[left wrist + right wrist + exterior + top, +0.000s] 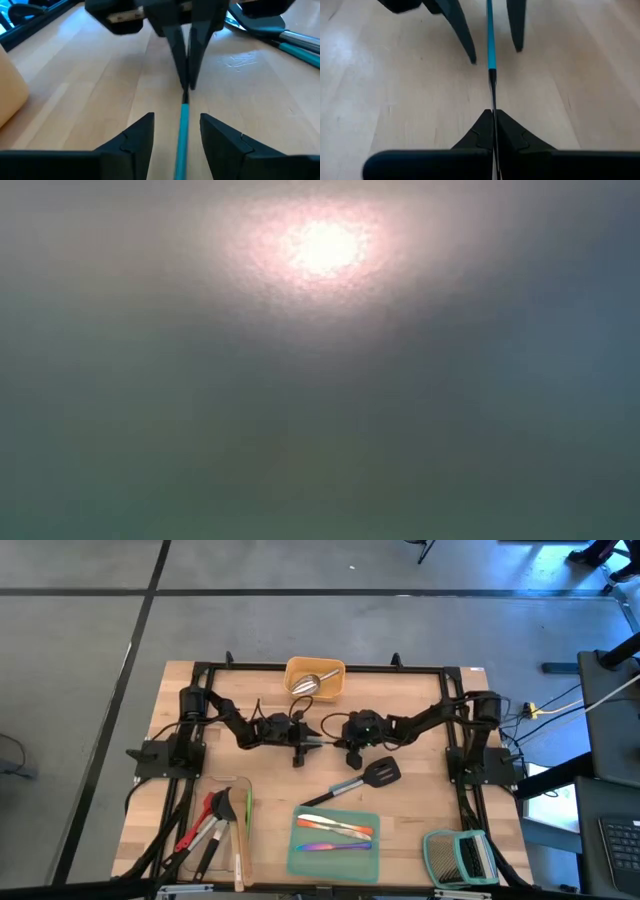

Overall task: Pick & Place Kitchen Items
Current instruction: Put the blue table knife into the green bin

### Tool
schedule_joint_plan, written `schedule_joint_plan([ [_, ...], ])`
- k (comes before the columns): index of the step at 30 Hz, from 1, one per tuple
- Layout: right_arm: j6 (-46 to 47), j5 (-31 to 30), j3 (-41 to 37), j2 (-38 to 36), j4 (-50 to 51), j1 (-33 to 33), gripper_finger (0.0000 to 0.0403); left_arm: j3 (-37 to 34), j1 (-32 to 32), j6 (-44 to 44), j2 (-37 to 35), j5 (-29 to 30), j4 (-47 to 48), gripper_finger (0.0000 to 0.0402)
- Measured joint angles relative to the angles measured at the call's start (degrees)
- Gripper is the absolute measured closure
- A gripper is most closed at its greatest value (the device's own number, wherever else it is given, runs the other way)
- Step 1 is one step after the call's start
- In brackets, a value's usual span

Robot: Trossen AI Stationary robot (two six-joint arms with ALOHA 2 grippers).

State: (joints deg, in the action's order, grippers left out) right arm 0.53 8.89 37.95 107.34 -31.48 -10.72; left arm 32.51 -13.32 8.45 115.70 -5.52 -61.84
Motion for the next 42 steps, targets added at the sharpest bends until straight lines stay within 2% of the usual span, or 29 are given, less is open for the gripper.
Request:
schedule_joint_plan([
  [8,-2.5,-5.9,0.0,-2.7,0.7,3.3,0.0402,1.0,0.0,-0.3,-0.1,-0.7,-0.4,0.0261],
  [11,-2.5,-5.9,0.0,-2.7,0.6,3.3,0.0402,1.4,0.0,-0.6,-0.1,-2.9,0.2,0.0275],
  [17,-2.5,-5.9,0.0,-2.8,0.5,3.3,0.0402,1.6,0.0,-0.9,-0.1,-3.1,0.5,0.0316],
  [26,-2.5,-7.6,0.0,-2.8,-0.7,3.3,0.0402,1.6,0.0,-0.8,-0.1,-2.5,0.6,0.0341],
  [30,-2.5,-7.6,0.0,-2.8,-0.9,3.3,0.0402,1.8,0.0,-1.1,-0.2,-2.6,2.1,0.0343],
  [37,-2.5,-7.4,0.0,-2.9,-1.2,3.3,0.0402,1.5,-0.1,-1.3,0.0,-2.7,4.5,0.032],
  [42,-2.5,-7.8,0.0,-3.0,-1.1,3.3,0.0402,1.6,-0.2,-1.4,0.0,-1.6,4.2,0.034],
])
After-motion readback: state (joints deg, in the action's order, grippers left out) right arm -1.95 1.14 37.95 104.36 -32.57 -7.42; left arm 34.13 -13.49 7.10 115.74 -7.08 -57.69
